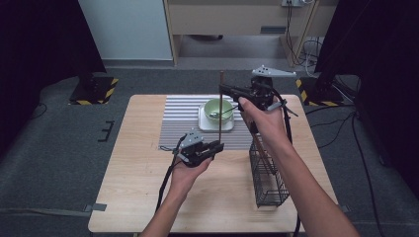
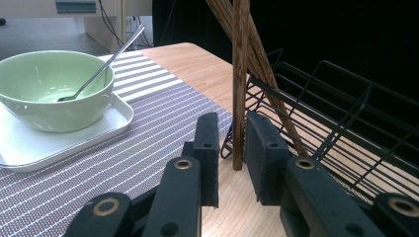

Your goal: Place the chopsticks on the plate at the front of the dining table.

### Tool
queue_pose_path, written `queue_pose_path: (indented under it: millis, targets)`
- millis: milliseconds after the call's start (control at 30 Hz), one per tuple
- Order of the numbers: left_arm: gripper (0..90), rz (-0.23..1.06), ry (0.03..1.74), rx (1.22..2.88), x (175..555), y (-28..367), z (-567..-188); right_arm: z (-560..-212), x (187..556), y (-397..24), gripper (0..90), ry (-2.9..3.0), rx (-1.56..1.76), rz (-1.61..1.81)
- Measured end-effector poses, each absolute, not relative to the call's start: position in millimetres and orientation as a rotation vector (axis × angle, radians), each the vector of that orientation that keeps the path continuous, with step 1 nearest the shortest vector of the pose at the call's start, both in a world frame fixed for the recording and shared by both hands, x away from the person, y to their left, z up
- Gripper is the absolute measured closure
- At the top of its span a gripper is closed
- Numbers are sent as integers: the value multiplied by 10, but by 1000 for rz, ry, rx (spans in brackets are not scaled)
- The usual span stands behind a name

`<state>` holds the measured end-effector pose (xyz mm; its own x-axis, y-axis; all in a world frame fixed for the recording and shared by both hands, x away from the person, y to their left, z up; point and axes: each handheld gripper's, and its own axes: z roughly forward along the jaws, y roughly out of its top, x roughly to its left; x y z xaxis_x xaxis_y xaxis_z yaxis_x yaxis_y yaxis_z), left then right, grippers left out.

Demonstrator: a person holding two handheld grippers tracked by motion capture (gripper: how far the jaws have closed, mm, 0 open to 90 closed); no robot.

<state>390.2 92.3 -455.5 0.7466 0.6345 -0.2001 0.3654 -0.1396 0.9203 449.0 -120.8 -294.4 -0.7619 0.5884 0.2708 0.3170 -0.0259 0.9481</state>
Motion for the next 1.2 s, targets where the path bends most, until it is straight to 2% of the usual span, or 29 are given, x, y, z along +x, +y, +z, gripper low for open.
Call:
queue_pose_path:
  millis: [233, 367, 567, 933, 1200]
  targets:
    - [796, 279, 789, 1754, 3900, 918, -4550, -2991, 4506, -1235, 846, 2037, 982, 1878]
    - [847, 276, 786, 1761, 3895, 909, -4566, -3000, 4512, -1241, 846, 2035, 987, 1884]
    - [859, 286, 806, 1750, 3890, 927, -4578, -3005, 4509, -1232, 843, 2040, 982, 1880]
    - [860, 322, 844, 1739, 3903, 1027, -4587, -3049, 4475, -1308, 689, 2034, 971, 1813]
    - [860, 351, 873, 1744, 3907, 1147, -4579, -3168, 4448, -1643, 587, 1994, 989, 1664]
